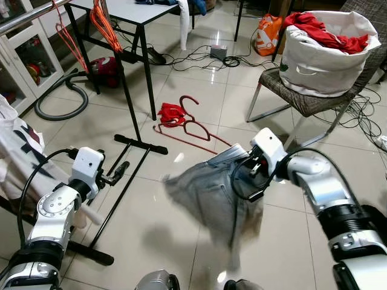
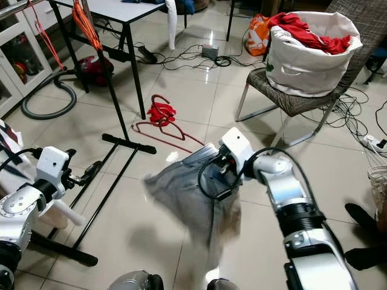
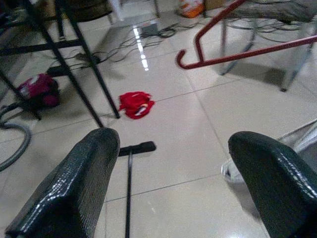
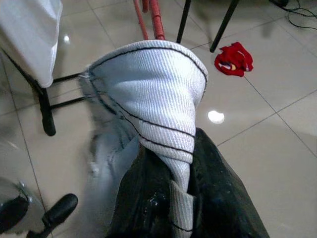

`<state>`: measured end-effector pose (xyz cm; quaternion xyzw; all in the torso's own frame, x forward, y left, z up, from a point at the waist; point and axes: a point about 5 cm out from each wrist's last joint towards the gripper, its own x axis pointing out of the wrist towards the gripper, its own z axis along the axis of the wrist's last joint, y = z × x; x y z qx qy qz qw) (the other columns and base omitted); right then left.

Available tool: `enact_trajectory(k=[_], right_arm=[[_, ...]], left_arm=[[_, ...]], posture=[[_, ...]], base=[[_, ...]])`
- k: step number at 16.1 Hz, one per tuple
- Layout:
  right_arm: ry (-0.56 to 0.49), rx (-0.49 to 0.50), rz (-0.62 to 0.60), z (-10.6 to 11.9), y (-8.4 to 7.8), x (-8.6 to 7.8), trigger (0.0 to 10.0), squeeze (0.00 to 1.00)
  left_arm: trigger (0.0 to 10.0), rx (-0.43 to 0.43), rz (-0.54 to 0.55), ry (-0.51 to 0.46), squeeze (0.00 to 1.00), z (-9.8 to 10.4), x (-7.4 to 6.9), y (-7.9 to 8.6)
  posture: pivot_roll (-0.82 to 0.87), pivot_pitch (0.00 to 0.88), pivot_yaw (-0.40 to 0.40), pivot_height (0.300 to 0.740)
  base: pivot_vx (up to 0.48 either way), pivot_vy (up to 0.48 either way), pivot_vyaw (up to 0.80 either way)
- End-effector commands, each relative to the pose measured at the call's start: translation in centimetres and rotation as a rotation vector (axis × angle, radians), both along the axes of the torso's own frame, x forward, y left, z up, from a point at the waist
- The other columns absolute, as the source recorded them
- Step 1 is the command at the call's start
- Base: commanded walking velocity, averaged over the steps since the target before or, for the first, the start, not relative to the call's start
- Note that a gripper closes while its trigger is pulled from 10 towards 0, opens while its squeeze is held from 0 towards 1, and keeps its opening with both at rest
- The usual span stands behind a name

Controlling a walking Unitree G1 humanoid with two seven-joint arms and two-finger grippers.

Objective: Hang hanger

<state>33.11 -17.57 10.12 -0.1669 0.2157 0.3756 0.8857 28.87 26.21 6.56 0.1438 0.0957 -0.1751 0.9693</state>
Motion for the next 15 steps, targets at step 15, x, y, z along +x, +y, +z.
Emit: enact_trajectory(k=[15], right_arm=[[-0.181, 0.060, 0.357, 10.7, 1.0, -0.6, 10.0, 0.00]], left_arm=[[10.0, 0.076, -0.431, 0.240, 0.00, -2.6, 0.0, -4.8]], posture=[[-0.04, 0.000, 0.015, 0.740]], base=[[0.000, 0.000, 0.00]])
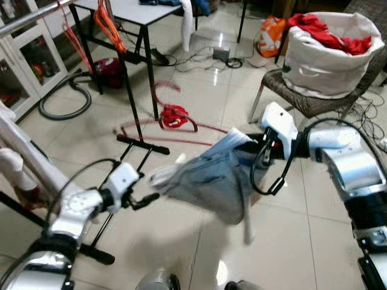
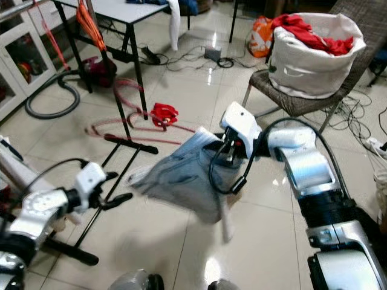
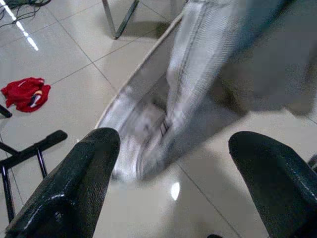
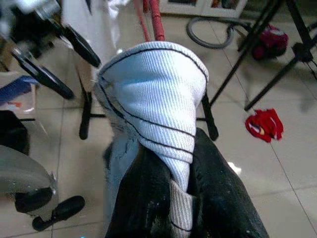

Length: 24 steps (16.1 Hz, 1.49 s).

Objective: Hang hanger

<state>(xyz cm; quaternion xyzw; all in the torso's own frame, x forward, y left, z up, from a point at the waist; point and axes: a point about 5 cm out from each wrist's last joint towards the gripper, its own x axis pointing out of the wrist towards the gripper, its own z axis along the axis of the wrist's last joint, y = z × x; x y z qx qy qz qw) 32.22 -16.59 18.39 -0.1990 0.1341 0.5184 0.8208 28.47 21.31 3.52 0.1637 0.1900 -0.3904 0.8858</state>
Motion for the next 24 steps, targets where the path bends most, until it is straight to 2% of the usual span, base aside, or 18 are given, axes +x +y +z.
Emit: enact_trajectory(k=[1, 17, 19, 22, 24], right_arm=[[-0.084, 0.052, 0.020, 3.1, -0.1, 0.2, 10.0, 0.00], [-0.084, 0.052, 0.020, 3.1, -0.1, 0.2, 10.0, 0.00], [-0.177, 0.065, 0.131, 8.2, 0.0, -1.6, 10.0, 0.00], [-0.197, 0.058, 0.155, 9.1, -0.2, -1.9, 10.0, 0.00], [-0.194, 0.066, 0.158, 9.4, -0.3, -2.1, 10.0, 0.00]], left_arm=[[10.0, 0.020, 0.000, -0.029, 0.00, 0.3, 0.5, -0.4], [10.0, 0.020, 0.000, -0.029, 0.00, 0.3, 0.5, -0.4], [10.0, 0.206, -0.067, -0.030, 0.00, -1.5, 0.1, -1.5], [10.0, 0.235, -0.079, -0.037, 0.00, -1.7, 0.1, -1.8], [10.0, 0.272, -0.072, -0.034, 0.00, -2.1, -0.2, -1.4]], posture=[[-0.04, 0.000, 0.013, 0.740], [-0.04, 0.000, 0.013, 0.740], [-0.07, 0.000, 0.016, 0.740], [-0.08, 0.000, 0.014, 0.740], [-0.08, 0.000, 0.011, 0.740]], base=[[0.000, 0.000, 0.00], [0.000, 0.000, 0.00], [0.000, 0.000, 0.00], [0.000, 0.000, 0.00], [0.000, 0.000, 0.00]])
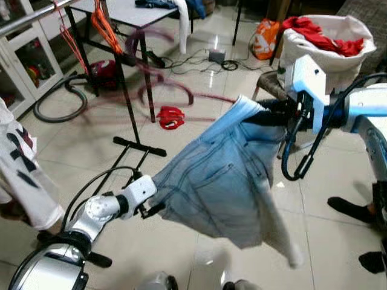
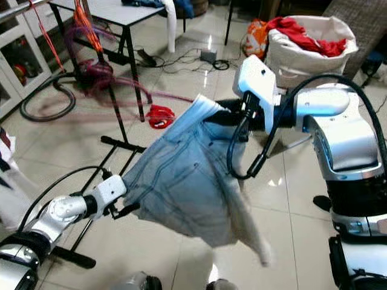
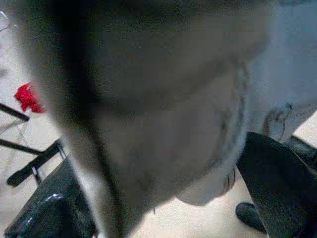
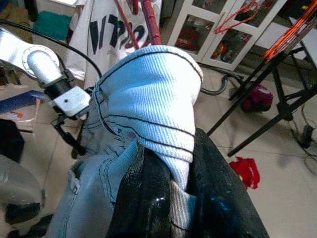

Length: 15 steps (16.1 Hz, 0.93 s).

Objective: Hang hanger

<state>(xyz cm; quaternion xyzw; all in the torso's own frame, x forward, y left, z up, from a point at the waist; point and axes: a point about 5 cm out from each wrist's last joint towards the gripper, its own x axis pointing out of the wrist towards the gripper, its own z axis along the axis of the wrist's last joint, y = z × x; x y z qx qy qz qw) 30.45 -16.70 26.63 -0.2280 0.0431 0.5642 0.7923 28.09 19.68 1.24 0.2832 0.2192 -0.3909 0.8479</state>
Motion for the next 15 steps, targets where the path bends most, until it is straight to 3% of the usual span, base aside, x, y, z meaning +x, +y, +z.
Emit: enact_trajectory(k=[1, 3, 4, 7, 10, 15], right_arm=[[-0.036, 0.020, 0.010, 1.2, -0.3, -0.4, 10.0, 0.00], [-0.018, 0.024, 0.008, 1.2, -0.4, -0.6, 10.0, 0.00], [-0.002, 0.023, 0.003, 0.7, -0.4, -0.6, 10.0, 0.00], [0.027, 0.023, -0.012, -0.2, -0.5, -0.6, 10.0, 0.00], [0.037, 0.039, -0.020, -0.2, -0.5, -0.7, 10.0, 0.00], [0.047, 0.046, -0.035, -0.4, -0.7, -0.9, 10.0, 0.00]], left_arm=[[10.0, 0.027, 0.001, -0.010, 0.00, 0.1, 0.1, 0.3], [10.0, 0.025, 0.018, -0.028, 0.00, 0.2, 0.2, 0.4], [0.0, 0.010, 0.033, -0.036, 0.00, 0.3, 0.4, 0.4], [0.0, -0.045, 0.104, -0.048, 0.00, 0.7, 0.7, 0.9], [0.0, -0.281, 0.358, -0.034, 0.00, 1.6, 1.7, 2.1], [0.0, -0.298, 0.369, 0.016, 0.00, 0.6, 0.9, 2.0]], posture=[[-0.08, 0.000, 0.011, 0.740], [-0.08, 0.000, 0.009, 0.740], [-0.08, 0.000, 0.008, 0.740], [-0.07, 0.000, 0.010, 0.740], [-0.08, 0.000, 0.017, 0.740], [-0.09, 0.000, 0.018, 0.740]], base=[[0.000, 0.000, 0.00], [0.000, 0.000, 0.00], [0.000, 0.000, 0.00], [0.000, 0.000, 0.00], [0.000, 0.000, 0.00], [0.000, 0.000, 0.00]])
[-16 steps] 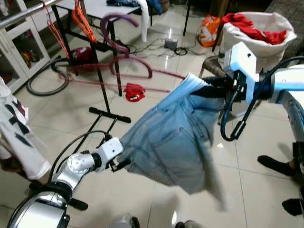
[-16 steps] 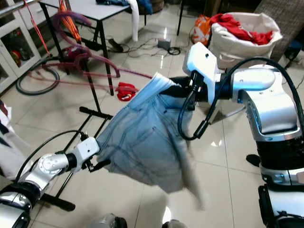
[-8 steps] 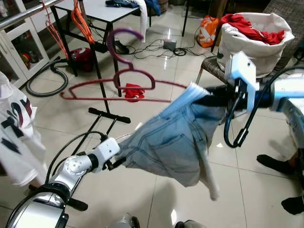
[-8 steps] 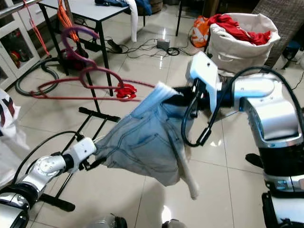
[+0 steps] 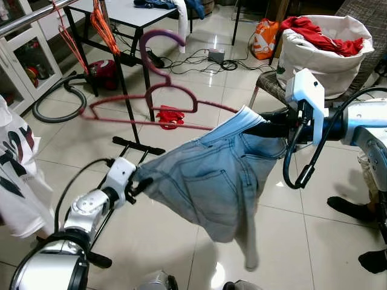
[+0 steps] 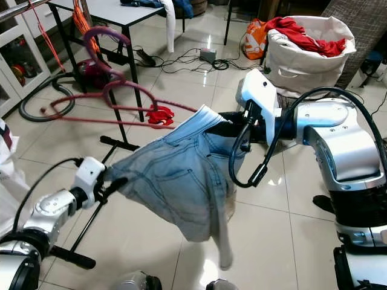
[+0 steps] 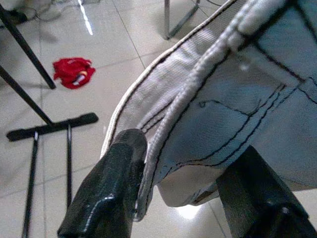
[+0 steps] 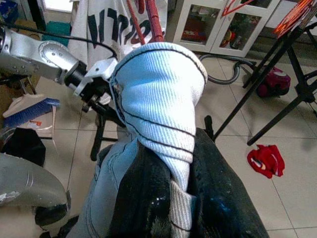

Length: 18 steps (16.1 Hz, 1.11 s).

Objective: Hang hanger

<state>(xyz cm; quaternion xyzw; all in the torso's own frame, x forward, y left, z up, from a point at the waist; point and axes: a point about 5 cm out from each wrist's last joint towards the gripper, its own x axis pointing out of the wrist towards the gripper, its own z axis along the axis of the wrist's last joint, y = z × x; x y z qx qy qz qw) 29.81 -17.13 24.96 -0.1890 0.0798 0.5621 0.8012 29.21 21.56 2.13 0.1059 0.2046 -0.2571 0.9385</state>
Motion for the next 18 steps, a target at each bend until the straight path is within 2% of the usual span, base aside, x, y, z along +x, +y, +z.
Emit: enact_trajectory(k=[1, 4, 9, 11, 14, 15, 18], right_arm=[[-0.049, 0.022, -0.007, 1.3, -0.3, -0.3, 10.0, 0.00], [-0.033, 0.023, -0.022, 1.0, -0.5, -0.1, 10.0, 0.00], [0.016, -0.019, -0.084, -0.8, -1.6, 0.2, 10.0, 0.00], [0.059, -0.053, -0.120, -2.6, -2.2, 0.3, 10.0, 0.00], [0.175, -0.128, -0.181, -6.7, -3.4, 0.1, 10.0, 0.00], [0.175, -0.128, -0.181, -6.7, -3.4, 0.1, 10.0, 0.00], [0.285, -0.119, -0.213, -9.8, -3.8, -0.3, 10.0, 0.00]], left_arm=[[0.0, -0.004, -0.005, 0.028, 0.00, -0.4, -0.3, 0.0], [0.0, -0.018, -0.015, 0.042, 0.00, -0.6, -0.5, -0.2], [0.0, 0.052, -0.077, 0.020, 0.00, -0.4, -0.5, -0.1], [0.0, 0.071, -0.053, -0.008, 0.00, 0.2, -0.1, 0.6], [0.0, 0.127, -0.008, -0.090, 0.00, 1.6, 0.8, 1.6], [0.0, 0.127, -0.008, -0.090, 0.00, 1.6, 0.8, 1.6], [0.0, 0.188, -0.004, -0.158, 0.00, 2.5, 1.4, 1.9]], posture=[[-0.09, 0.000, 0.017, 0.740], [-0.09, 0.000, 0.015, 0.740], [-0.09, 0.000, 0.018, 0.740], [-0.09, 0.000, 0.019, 0.740], [-0.09, 0.000, 0.019, 0.740], [-0.09, 0.000, 0.019, 0.740], [-0.08, 0.000, 0.015, 0.740]], base=[[0.000, 0.000, 0.00], [0.000, 0.000, 0.00], [0.000, 0.000, 0.00], [0.000, 0.000, 0.00], [0.000, 0.000, 0.00], [0.000, 0.000, 0.00], [0.000, 0.000, 0.00]])
